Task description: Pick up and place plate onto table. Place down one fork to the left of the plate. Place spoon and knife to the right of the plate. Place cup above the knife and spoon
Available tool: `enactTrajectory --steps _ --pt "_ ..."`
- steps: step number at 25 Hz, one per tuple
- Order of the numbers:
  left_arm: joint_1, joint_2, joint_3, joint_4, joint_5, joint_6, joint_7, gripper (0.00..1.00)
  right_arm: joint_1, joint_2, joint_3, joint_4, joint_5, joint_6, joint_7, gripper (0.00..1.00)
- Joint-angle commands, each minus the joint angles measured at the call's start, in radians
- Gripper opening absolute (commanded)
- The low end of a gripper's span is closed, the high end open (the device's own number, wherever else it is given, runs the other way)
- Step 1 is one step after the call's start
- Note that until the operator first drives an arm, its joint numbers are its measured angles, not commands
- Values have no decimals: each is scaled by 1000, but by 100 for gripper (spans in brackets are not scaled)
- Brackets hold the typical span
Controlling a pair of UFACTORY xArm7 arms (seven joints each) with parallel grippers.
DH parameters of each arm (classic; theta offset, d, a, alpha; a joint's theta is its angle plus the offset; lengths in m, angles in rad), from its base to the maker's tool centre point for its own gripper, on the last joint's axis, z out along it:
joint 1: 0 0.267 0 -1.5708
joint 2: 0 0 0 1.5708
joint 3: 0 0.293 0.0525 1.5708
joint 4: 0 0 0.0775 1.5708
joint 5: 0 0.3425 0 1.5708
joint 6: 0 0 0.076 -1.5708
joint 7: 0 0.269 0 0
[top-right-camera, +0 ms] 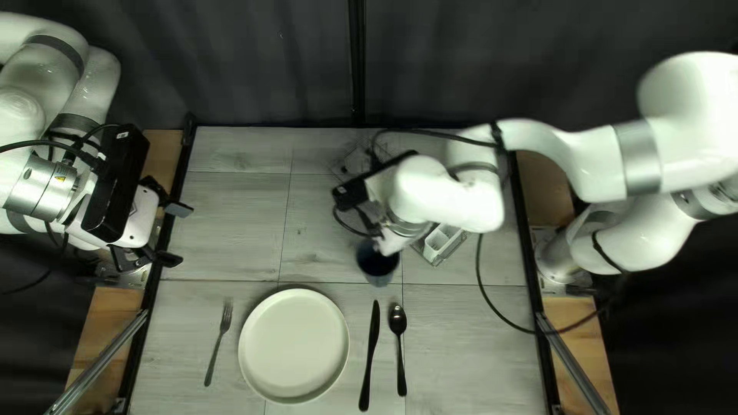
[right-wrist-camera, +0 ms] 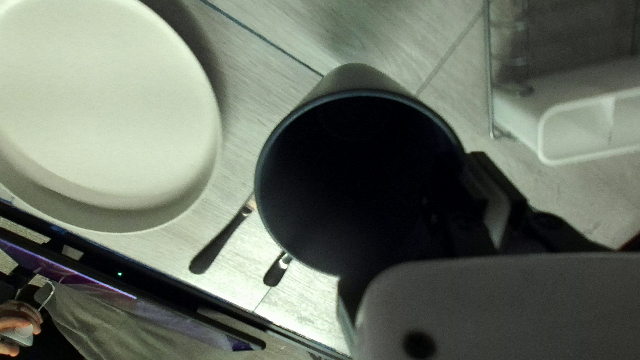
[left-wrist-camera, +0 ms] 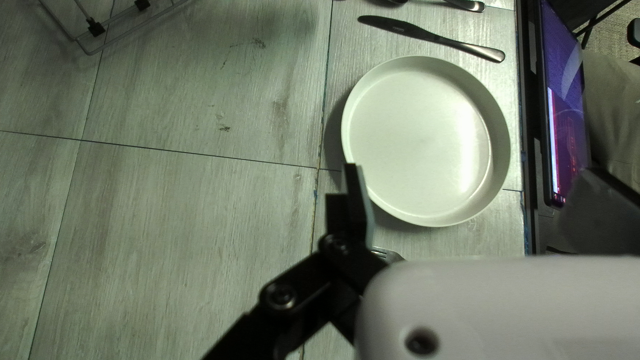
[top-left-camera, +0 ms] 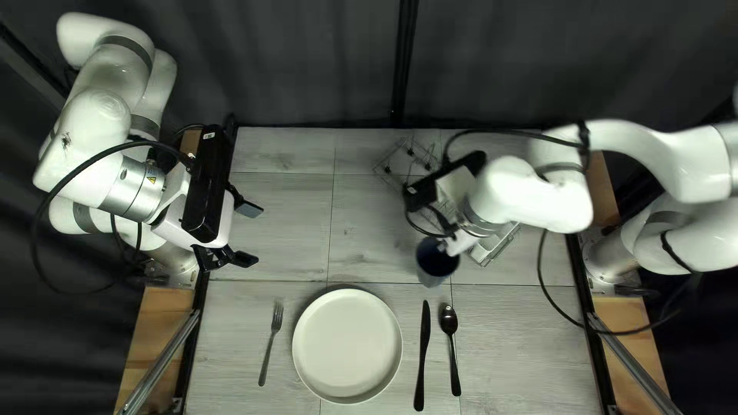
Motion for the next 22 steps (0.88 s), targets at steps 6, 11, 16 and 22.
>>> enactTrajectory --steps 6,11,16,22 --pt "0 0 0 0 0 0 0 100 21 -61 -24 -126 57 -89 -18 0" --pt "0 0 0 0 0 0 0 100 13 -56 -23 -161 58 -147 -17 0" --pt "0 0 0 0 0 0 0 100 -1 -27 -12 -167 44 -185 -6 0" --pt "0 0 0 0 0 0 0 100 -11 -20 -16 -159 39 -187 -3 64"
